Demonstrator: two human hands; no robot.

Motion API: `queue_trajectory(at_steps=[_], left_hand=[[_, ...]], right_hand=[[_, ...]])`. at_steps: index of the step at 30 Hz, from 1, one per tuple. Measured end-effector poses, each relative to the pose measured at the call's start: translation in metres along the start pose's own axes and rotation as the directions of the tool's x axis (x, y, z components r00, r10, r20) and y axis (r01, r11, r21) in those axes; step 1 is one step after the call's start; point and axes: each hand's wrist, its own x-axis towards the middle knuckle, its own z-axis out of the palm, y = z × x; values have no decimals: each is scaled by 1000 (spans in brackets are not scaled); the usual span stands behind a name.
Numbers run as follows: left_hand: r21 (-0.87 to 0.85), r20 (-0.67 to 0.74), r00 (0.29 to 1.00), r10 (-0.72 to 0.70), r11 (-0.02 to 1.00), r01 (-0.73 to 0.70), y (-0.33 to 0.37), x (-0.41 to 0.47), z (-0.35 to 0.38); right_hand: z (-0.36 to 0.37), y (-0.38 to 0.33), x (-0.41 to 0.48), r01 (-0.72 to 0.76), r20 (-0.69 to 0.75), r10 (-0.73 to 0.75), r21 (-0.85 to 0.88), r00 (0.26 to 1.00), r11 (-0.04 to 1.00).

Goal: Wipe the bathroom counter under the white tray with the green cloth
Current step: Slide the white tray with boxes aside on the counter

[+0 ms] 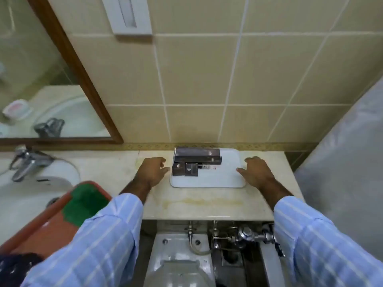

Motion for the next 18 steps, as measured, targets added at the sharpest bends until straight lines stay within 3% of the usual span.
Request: queue_trajectory(at_steps=[4,10,18], left_hand=[[-60,-32,985,-169,984,167,-7,2,44],[-151,-57,961,-272,953,261,1,14,66],[-242,-49,976,-214,950,196,28,0,62]], right_hand=[[31,14,17,-81,15,79,107,997,991],[39,26,38,-157,-46,178,298,983,942],[17,60,7,-256,32,273,469,961,845]])
